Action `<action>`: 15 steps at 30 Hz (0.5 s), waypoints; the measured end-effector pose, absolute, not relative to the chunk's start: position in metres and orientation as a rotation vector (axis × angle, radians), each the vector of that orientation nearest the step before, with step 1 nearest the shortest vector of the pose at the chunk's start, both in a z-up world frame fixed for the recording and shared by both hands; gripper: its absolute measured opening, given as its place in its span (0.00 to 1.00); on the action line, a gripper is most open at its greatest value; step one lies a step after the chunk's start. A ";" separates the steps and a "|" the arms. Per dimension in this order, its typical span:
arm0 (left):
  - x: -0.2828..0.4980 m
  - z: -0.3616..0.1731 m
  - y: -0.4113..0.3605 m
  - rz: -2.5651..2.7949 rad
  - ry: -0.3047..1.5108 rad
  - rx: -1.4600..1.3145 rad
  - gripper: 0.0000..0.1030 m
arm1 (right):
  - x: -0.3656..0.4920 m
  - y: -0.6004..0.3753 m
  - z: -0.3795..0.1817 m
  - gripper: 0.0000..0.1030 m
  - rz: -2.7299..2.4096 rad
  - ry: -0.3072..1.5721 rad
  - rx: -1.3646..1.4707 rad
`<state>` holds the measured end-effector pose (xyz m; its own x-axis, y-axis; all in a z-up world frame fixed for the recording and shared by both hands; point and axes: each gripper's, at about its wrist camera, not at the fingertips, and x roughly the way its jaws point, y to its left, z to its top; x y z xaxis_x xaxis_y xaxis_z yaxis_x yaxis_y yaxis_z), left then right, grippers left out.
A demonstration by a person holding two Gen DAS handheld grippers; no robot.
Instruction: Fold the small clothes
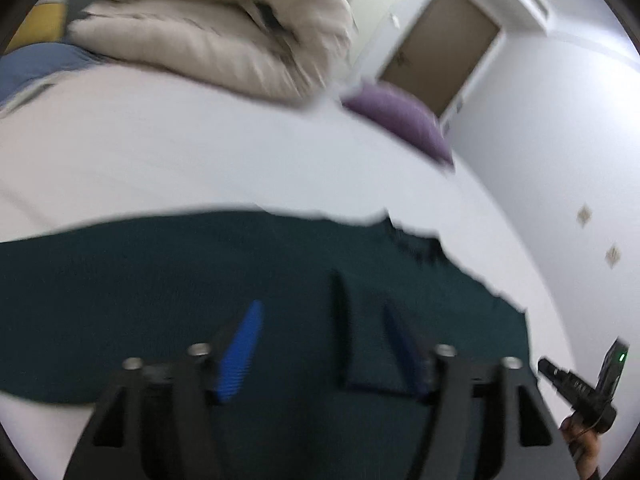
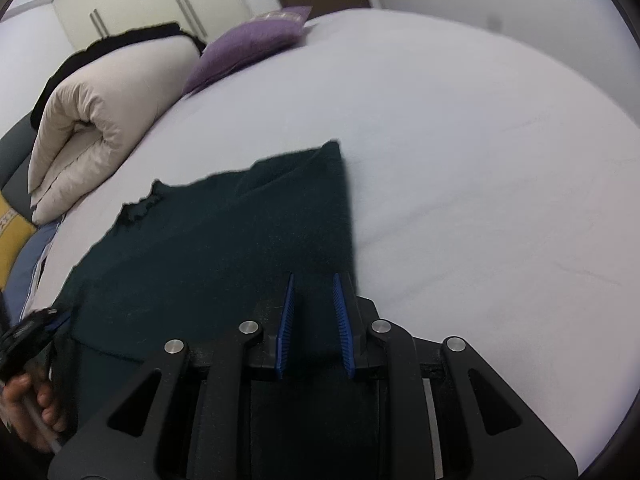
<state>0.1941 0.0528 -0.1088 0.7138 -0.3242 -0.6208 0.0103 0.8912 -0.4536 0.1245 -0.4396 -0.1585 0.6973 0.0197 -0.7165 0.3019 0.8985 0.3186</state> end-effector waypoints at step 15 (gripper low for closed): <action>0.016 -0.167 0.367 0.387 0.645 -1.035 0.70 | 0.098 -0.242 -0.122 0.59 0.284 0.790 0.512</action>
<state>0.0160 0.3674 -0.1670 0.7540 -0.0009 -0.6569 -0.5801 0.4682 -0.6665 0.0976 -0.2422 -0.1222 0.6752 0.4266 -0.6017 -0.0540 0.8422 0.5365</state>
